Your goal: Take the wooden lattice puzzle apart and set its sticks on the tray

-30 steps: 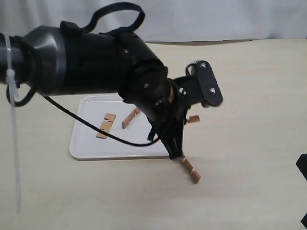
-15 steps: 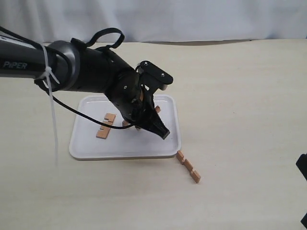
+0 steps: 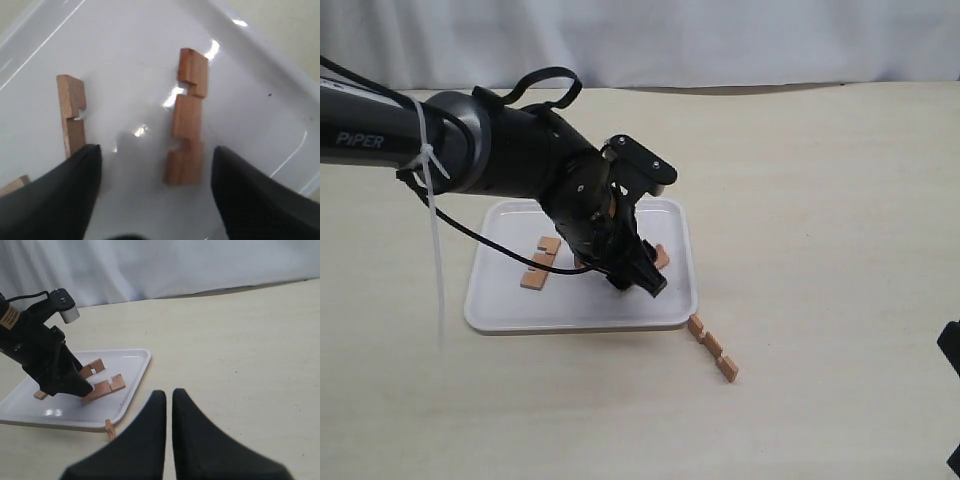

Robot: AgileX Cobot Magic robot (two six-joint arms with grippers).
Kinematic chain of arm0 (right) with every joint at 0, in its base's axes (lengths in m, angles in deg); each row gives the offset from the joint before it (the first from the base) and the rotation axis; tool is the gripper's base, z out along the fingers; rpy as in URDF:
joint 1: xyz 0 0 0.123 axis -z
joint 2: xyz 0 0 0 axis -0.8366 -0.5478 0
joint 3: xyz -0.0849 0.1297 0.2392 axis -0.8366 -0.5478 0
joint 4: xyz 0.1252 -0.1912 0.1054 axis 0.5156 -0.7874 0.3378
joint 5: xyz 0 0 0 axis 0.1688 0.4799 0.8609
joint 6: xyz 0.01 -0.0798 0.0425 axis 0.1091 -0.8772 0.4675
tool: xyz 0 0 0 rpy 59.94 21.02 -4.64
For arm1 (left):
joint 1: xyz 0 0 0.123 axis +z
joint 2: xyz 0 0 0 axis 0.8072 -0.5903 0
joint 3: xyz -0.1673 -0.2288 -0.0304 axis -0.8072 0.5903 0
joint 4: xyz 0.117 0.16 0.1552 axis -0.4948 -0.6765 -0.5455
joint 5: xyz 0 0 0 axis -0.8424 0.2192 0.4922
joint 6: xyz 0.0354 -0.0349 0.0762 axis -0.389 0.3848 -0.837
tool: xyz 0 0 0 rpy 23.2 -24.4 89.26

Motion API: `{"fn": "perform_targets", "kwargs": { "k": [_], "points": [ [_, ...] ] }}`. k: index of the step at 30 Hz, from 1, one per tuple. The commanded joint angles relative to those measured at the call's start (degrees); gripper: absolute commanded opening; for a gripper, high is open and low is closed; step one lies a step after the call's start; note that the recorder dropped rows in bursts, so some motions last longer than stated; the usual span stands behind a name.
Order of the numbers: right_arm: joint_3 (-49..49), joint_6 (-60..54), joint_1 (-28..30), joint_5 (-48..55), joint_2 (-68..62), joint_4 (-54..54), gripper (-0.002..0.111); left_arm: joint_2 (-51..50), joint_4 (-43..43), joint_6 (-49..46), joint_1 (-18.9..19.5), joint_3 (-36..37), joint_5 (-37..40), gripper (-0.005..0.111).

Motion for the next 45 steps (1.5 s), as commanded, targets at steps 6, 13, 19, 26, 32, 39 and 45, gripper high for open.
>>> {"fn": "perform_targets", "kwargs": {
  "k": [6,13,19,26,32,39,45],
  "points": [
    [-0.09,-0.41,0.00,0.04,0.22,-0.11,0.004,3.02,13.14,-3.99,-1.90,-4.13,6.99,0.077],
    [-0.09,-0.41,0.00,0.04,0.22,-0.11,0.004,3.10,12.76,-25.88,-12.50,-6.27,13.18,0.077],
    [-0.09,-0.41,0.00,0.04,0.22,-0.11,0.004,1.69,9.53,-49.73,-18.88,-6.15,12.31,0.077],
    [-0.09,-0.41,0.00,0.04,0.22,-0.11,0.004,-0.01,5.09,-52.73,-19.91,-6.15,9.96,0.077],
    [-0.09,-0.41,0.00,0.04,0.22,-0.11,0.004,-2.23,4.24,-52.73,-19.79,-10.22,9.56,0.076],
    [-0.09,-0.41,0.00,0.04,0.22,-0.11,0.004,-7.21,4.50,-52.48,-18.75,-16.69,18.78,0.065],
    [-0.09,-0.41,0.00,0.04,0.22,-0.11,0.004,-8.85,4.20,-55.45,-18.75,-16.36,18.55,0.065]
  ]
}}
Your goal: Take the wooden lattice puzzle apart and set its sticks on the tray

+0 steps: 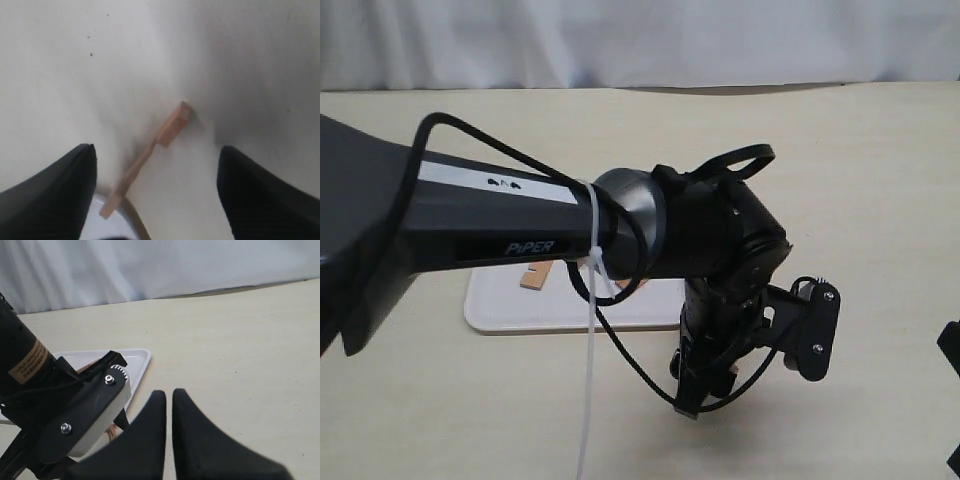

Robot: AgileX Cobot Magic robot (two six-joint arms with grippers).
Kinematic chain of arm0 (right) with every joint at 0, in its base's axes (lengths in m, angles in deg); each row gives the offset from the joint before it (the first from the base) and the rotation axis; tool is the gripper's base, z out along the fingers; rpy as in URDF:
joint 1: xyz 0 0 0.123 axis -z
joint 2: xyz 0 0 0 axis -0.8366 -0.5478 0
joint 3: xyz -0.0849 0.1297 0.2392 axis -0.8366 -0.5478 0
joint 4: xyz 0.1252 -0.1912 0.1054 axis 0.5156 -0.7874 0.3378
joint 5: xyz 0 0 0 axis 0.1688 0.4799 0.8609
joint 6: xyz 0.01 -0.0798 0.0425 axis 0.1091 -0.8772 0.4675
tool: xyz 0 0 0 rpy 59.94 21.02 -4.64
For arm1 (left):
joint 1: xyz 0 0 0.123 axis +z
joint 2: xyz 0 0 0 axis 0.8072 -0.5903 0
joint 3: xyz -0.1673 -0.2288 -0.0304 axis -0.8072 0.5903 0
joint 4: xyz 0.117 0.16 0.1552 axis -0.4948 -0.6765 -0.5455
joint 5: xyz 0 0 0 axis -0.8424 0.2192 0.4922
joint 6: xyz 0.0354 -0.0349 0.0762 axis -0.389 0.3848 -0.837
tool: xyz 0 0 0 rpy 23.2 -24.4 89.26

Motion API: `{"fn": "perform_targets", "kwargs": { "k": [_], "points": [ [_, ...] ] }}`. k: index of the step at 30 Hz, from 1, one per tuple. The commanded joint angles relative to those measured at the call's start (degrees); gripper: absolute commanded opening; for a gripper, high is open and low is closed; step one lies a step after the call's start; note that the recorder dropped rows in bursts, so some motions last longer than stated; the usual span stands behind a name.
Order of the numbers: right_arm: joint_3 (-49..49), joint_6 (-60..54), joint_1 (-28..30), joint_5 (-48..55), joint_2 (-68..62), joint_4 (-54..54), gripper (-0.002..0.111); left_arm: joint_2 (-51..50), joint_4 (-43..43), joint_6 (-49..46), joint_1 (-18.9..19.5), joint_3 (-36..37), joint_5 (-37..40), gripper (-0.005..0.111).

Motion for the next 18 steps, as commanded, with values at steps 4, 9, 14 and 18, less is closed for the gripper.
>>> {"fn": "perform_targets", "kwargs": {
  "k": [4,9,14,18],
  "points": [
    [-0.09,-0.41,0.00,0.04,0.22,-0.11,0.004,-0.93,0.15,-1.58,0.04,-0.14,-2.30,0.065],
    [-0.09,-0.41,0.00,0.04,0.22,-0.11,0.004,-0.93,0.27,-1.46,0.04,-0.14,-3.19,0.064],
    [-0.09,-0.41,0.00,0.04,0.22,-0.11,0.004,-0.93,0.27,-1.25,0.04,-0.14,-3.19,0.064],
    [-0.09,-0.41,0.00,0.04,0.22,-0.11,0.004,-1.04,0.27,0.16,0.04,-0.14,-3.19,0.064]
  ]
}}
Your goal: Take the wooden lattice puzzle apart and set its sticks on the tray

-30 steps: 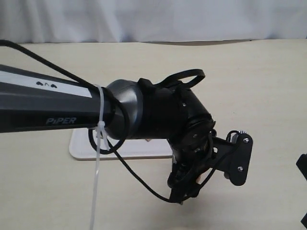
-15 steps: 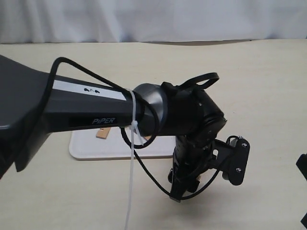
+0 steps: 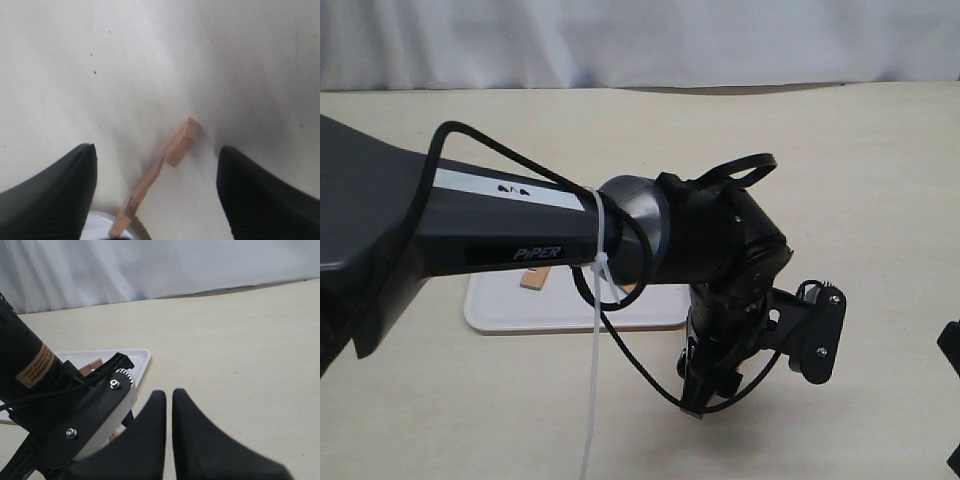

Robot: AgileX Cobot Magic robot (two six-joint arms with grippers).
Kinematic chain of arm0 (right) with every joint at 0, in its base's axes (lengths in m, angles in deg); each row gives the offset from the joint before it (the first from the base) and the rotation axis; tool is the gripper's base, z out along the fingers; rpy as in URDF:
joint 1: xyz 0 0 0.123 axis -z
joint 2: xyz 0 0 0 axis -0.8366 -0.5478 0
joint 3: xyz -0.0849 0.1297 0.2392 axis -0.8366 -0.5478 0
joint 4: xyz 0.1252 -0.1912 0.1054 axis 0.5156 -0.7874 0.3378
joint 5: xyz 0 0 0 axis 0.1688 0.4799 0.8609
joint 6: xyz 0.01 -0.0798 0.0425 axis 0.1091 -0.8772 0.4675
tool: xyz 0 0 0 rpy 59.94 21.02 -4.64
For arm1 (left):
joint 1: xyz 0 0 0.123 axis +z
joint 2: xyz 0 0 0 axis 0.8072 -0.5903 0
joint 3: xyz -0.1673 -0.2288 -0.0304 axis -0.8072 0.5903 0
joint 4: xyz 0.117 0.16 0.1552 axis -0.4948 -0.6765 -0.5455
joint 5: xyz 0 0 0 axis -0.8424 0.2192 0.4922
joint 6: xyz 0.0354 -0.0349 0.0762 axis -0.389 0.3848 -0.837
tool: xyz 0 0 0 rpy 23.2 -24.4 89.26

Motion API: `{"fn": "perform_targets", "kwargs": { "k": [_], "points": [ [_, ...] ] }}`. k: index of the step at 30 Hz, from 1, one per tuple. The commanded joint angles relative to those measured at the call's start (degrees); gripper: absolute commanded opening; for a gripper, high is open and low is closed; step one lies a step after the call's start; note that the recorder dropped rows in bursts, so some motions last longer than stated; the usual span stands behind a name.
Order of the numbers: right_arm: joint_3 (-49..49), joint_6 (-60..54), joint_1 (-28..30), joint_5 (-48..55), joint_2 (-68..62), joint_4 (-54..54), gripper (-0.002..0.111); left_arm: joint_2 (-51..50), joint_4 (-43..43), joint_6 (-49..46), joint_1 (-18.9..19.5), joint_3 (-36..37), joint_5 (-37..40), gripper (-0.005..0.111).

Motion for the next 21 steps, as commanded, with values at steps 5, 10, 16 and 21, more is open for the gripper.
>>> {"fn": "perform_targets", "kwargs": {
  "k": [5,10,16,21],
  "points": [
    [-0.09,-0.41,0.00,0.04,0.22,-0.11,0.004,-0.16,0.37,3.75,0.16,-0.14,-0.20,0.064],
    [-0.09,-0.41,0.00,0.04,0.22,-0.11,0.004,-0.16,0.14,4.58,0.16,-0.14,0.09,0.064],
    [-0.09,-0.41,0.00,0.04,0.22,-0.11,0.004,-0.16,0.99,5.29,0.16,0.25,0.02,0.064],
    [-0.09,-0.41,0.00,0.04,0.22,-0.11,0.004,-0.16,0.78,5.82,0.16,1.16,-0.29,0.064]
  ]
}}
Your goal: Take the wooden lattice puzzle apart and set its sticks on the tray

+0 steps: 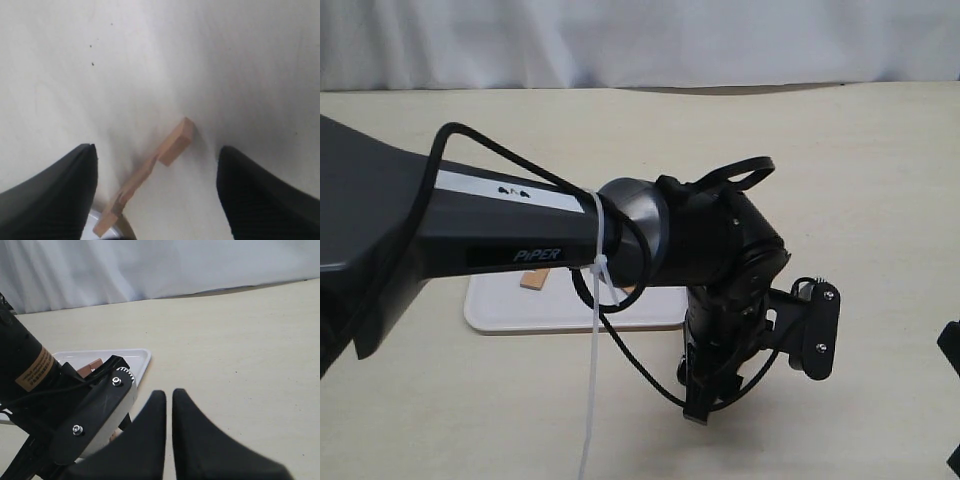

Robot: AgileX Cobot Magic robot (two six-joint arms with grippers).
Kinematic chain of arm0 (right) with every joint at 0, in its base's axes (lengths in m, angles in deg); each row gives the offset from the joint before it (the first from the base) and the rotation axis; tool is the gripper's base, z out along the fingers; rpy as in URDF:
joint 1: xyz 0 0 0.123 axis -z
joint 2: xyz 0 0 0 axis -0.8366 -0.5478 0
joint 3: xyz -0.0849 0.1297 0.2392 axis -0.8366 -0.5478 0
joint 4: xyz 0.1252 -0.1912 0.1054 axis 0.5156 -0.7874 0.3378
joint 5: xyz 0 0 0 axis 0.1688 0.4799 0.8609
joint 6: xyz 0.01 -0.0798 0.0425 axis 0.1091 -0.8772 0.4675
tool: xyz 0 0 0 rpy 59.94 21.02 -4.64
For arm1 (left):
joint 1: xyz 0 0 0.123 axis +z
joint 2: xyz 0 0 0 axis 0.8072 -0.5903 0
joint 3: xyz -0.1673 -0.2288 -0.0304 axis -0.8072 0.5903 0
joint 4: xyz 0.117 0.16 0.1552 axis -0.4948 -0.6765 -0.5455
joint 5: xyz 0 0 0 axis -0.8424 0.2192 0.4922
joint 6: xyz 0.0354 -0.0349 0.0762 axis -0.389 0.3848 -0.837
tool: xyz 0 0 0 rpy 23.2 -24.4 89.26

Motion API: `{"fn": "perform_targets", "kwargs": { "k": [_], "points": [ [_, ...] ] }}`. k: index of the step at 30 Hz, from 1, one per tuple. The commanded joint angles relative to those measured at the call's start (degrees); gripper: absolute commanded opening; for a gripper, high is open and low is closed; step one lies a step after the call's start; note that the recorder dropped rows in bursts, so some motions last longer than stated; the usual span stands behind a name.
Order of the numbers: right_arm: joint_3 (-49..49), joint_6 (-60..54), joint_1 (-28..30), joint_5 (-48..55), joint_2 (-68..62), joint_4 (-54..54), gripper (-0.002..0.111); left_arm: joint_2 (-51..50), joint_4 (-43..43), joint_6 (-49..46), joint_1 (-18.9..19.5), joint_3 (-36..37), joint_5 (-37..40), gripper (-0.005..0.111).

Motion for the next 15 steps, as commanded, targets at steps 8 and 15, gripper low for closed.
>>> {"fn": "perform_targets", "kwargs": {
  "k": [8,15],
  "points": [
    [-0.09,-0.41,0.00,0.04,0.22,-0.11,0.004,-0.16,0.51,3.03,0.16,0.69,-0.65,0.040],
    [-0.09,-0.41,0.00,0.04,0.22,-0.11,0.004,-0.16,-1.45,6.68,0.42,0.69,2.08,0.000]
  ]
}}
